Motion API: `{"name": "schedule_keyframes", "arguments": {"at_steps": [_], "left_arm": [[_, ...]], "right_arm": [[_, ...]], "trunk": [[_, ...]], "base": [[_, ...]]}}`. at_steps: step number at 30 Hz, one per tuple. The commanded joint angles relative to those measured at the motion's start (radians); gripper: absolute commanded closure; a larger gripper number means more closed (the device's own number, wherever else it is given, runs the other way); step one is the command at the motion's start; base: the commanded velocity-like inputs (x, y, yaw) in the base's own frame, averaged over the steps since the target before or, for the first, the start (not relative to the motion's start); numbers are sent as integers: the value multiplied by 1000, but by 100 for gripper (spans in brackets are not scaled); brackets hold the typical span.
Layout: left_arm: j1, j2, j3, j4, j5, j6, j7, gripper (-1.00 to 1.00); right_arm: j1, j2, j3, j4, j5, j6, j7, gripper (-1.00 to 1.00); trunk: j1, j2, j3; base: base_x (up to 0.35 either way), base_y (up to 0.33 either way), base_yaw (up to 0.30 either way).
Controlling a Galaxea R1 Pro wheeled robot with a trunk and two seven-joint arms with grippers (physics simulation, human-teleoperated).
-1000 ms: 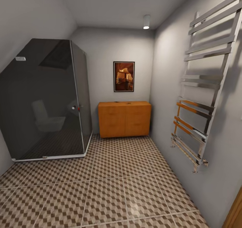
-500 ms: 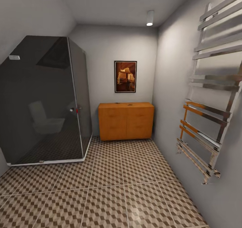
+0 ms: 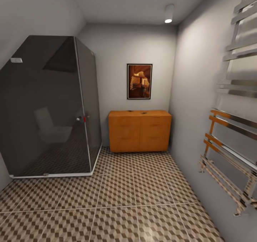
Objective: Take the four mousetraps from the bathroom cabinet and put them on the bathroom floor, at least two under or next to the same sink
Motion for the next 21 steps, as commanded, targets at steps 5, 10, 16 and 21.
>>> {"name": "schedule_keyframes", "arguments": {"at_steps": [5,10,16,21], "left_arm": [[-1,0,5,1,2,-3,1,-100],[-1,0,5,1,2,-3,1,-100],[-1,-1,5,1,2,-3,1,-100],[-1,-1,5,1,2,-3,1,-100]], "right_arm": [[-1,0,-4,3,8,-9,-3,-100],[-1,0,-4,3,10,-11,-3,-100],[-1,0,-4,3,12,-12,-3,-100],[-1,0,-4,3,12,-12,-3,-100]], "trunk": [[1,-1,-1],[1,-1,-1],[1,-1,-1],[1,-1,-1]], "base": [[322,0,4],[322,0,1],[322,0,0],[322,0,0]]}}
